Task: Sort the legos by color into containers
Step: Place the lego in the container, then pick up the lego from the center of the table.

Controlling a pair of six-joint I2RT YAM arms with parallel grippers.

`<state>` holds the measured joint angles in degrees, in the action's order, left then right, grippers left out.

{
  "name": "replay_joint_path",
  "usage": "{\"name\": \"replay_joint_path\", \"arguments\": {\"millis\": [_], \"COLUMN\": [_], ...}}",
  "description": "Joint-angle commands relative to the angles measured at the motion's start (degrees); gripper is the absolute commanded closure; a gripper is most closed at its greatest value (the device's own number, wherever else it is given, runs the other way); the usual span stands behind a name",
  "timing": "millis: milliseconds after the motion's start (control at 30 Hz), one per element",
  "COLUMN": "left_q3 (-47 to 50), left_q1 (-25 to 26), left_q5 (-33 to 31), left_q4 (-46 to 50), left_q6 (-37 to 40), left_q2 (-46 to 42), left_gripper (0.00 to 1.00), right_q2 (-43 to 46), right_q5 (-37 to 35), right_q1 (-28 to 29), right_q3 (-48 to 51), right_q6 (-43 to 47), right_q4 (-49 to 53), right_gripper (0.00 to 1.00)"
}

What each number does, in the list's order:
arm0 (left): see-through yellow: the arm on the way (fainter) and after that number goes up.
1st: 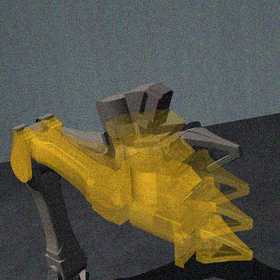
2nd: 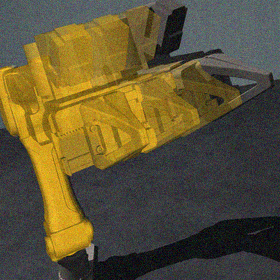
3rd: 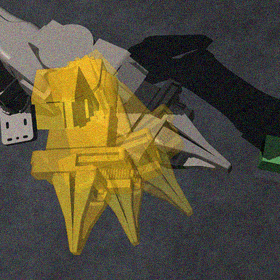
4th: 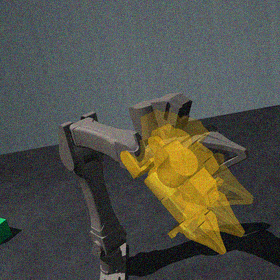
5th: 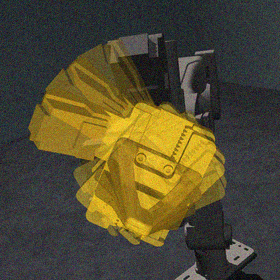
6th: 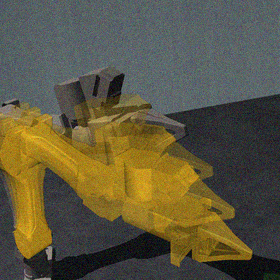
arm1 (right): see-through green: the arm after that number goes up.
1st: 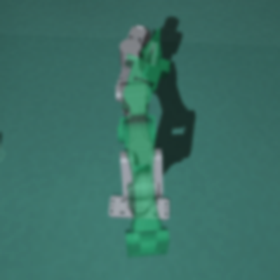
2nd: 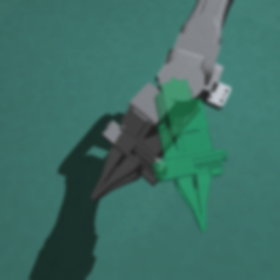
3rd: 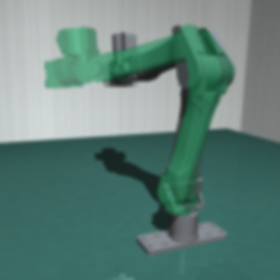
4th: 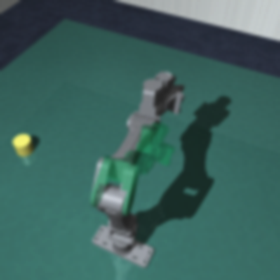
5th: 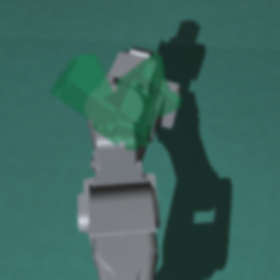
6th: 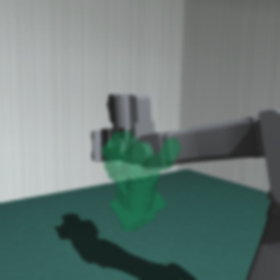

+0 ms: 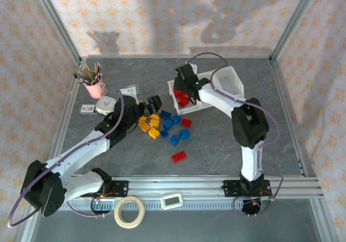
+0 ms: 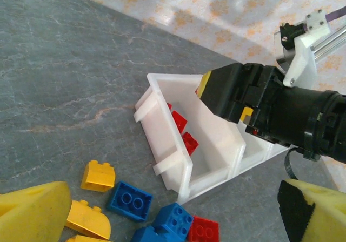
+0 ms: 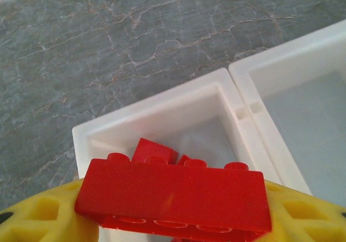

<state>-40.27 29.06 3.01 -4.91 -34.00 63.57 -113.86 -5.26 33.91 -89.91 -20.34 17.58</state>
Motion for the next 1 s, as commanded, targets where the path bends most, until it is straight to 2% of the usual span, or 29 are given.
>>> {"name": "replay_joint_path", "arguments": {"millis": [0, 200, 400, 600, 767, 967], "left_q3": [-2.08, -3.72, -3.91, -4.44, -3.64, -0.11], "left_q1": [-0.72, -1.35, -1.44, -1.49, -1.46, -1.37], "left_q5": [1.11, 2.43, 2.71, 2.87, 4.05, 7.26], "left_q4": [-1.1, -1.09, -1.26, 0.0, 0.47, 0.42], "left_q6": [2.21, 2.97, 2.71, 2.89, 1.96, -1.5], "left_q2": [1.35, 3.64, 3.53, 2.81, 1.26, -1.91], "left_gripper": [0.01, 0.01, 0.01, 0.01, 0.01, 0.01], "right_q2": [-2.52, -5.9, -3.17, 0.35, 7.48, 15.63], "right_q5": [-1.74, -2.89, -2.36, -0.89, 2.3, 2.11], "right_q1": [-0.68, -0.95, -0.95, -0.91, -0.65, 1.12], "right_q3": [-3.32, -8.98, -8.4, -7.37, 0.93, 13.07], "right_q6": [-0.58, 0.43, 1.71, 2.5, 2.56, 3.83], "right_q4": [1.35, 4.52, 4.13, 5.1, 2.34, 2.03], "right_gripper": [0.37, 0.31, 0.23, 0.2, 0.19, 0.16]}}
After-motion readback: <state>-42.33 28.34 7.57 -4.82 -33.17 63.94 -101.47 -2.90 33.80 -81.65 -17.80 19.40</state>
